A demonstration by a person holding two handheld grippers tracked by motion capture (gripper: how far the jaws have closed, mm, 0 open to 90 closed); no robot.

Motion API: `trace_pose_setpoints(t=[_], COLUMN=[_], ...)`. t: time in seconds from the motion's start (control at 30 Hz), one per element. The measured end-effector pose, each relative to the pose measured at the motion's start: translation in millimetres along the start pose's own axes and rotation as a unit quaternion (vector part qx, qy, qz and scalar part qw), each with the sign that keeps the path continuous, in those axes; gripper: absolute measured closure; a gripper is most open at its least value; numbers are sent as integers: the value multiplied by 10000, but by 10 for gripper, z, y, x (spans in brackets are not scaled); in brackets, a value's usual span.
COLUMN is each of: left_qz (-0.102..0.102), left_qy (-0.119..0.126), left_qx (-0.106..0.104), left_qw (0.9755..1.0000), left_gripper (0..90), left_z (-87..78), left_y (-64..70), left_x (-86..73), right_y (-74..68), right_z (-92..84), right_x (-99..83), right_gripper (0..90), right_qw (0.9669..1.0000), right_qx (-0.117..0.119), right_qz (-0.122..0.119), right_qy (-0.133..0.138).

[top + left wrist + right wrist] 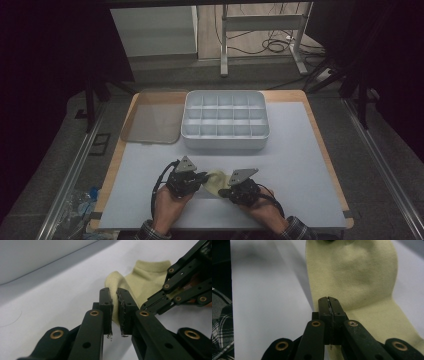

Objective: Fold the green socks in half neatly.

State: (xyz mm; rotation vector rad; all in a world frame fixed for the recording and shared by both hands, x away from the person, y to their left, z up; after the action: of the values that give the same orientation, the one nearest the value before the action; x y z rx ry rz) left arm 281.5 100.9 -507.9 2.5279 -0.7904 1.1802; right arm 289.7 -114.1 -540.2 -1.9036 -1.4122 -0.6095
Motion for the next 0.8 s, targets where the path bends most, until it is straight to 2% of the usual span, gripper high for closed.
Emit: trace_pose_setpoints(t=[0.13,0.33,0.43,0.7,0.8], left_qz=[42,140,184,256,269], left_qy=[35,27,32,28,14], left_qx=[-36,-38,-34,-48,-59], left_qw=[10000,9999,9998,9997,9996], left_gripper=[827,826,823,823,822], left_z=[1,8,16,56,76], left_y=[33,84,112,177,192], left_x=[42,115,151,212,235], right_y=[-10,20,23,87,129], right_z=[4,-10,-38,-280,-395], right_x=[-8,3,15,8,-4], right_gripper=[900,890,810,782,765], right_qw=[10000,10000,10000,9995,9985], right_qx=[-54,73,91,-246,-507], right_qz=[-44,43,16,19,14], right_qy=[21,25,21,193,181])
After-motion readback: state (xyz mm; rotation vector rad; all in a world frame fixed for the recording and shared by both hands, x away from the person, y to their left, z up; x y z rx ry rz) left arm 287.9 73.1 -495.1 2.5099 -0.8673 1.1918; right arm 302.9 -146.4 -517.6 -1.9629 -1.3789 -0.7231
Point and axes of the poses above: each handheld gripper's, and its own axes: z roughly forward along the jaws, x roughly out of its top, y roughly to its right, the point moved 1 cm from there along z, roughly forward along the jaws, and after that the axes turned 15 degrees about x, right-handed, at the moved point
